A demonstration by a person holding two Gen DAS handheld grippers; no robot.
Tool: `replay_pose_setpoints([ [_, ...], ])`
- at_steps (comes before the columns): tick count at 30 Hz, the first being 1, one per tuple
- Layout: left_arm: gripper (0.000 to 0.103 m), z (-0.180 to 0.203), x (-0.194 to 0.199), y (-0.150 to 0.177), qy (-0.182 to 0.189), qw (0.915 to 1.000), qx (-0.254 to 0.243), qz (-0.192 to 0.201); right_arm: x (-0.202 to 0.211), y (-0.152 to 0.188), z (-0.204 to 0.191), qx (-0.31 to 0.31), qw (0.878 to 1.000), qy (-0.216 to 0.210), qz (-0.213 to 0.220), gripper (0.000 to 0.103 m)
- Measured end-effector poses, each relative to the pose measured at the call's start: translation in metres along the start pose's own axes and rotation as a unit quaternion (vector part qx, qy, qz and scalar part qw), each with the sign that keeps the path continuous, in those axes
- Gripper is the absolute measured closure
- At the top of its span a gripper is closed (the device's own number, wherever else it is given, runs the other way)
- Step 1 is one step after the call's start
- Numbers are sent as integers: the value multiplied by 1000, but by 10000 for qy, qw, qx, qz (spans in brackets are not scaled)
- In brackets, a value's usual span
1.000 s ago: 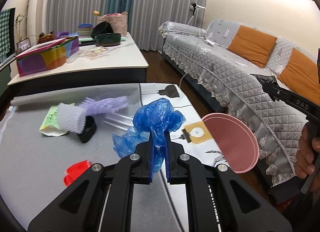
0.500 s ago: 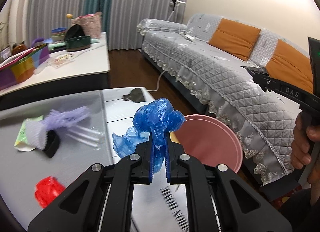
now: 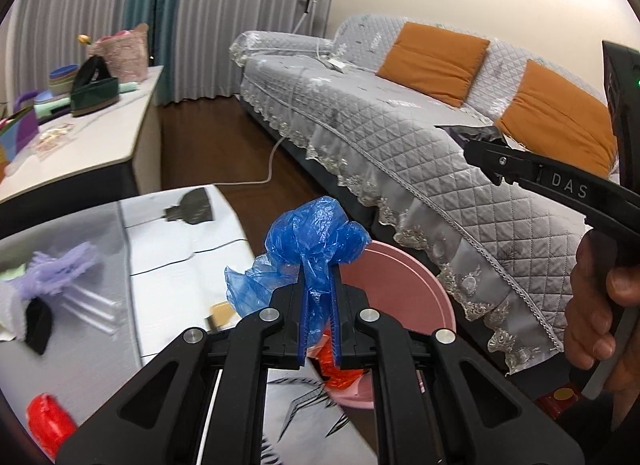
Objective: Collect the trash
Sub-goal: 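Carry the black bag with the right gripper while the left carries the blue bag to the pink bin, then open the right gripper over the pink bin while the left gripper opens too, then move both open grippers back over the trash on the table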
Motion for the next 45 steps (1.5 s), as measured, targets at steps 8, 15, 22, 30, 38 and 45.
replay_pose_setpoints([
  [8, 95, 15, -29, 13, 163, 9996, -52, -217, -8, 5, 3, -70, 9999, 11, -95, 59],
  [15, 61, 19, -42, 26, 233, 9986, -58, -481, -13, 11, 11, -150, 9996, 152, -200, 34],
  [22, 61, 15, -35, 26, 215, 9987, -52, -464, -12, 9, 14, -279, 9994, 162, -159, 34],
  [30, 61, 4, -11, 14, 97, 9994, -107, -330, -9, 5, 7, -365, 9993, 101, -55, 35],
  [38, 61, -30, 40, -4, -46, 9995, -282, -97, 6, -5, -32, -261, 9991, -220, 263, 44],
  [45, 61, -92, 90, -19, -232, 9994, -235, -37, 12, -7, -83, -92, 9968, -698, 379, 57],
])
Point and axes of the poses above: each gripper's, at about its wrist camera, not at the fingertips, and x roughly against the way its jaws point, z to its right, y to its underside, the point moved 10 cm from there along -x, roughly the way its jaws point, and after that the axes turned 15 degrees about z, right-handed, at the moved point
